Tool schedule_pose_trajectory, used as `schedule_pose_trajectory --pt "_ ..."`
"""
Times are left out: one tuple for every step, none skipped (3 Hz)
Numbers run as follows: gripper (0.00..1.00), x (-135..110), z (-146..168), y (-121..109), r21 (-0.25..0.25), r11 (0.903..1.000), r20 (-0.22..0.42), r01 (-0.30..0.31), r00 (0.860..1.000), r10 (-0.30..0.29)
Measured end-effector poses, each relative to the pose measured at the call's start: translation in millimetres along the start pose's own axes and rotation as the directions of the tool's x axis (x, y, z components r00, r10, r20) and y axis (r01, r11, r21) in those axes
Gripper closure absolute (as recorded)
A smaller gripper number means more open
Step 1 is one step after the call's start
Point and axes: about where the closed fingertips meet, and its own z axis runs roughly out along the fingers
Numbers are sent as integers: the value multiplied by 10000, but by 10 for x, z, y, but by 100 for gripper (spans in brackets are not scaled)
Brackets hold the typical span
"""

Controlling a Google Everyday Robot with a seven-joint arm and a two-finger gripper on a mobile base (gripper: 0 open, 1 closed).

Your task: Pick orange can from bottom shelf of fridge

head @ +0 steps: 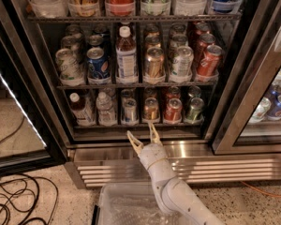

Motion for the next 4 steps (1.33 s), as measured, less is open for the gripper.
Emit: schedule_pose_trajectory --pt "47 39 -4 -49 684 9976 -6 -46 10000 47" --pt "38 105 7 -99 1426 9897 -157 -132 9998 156" --pt "34 150 19 -161 2096 9777 -224 -164 9995 215" --pt "37 163 40 -222 2542 9670 -208 -151 9996 211"
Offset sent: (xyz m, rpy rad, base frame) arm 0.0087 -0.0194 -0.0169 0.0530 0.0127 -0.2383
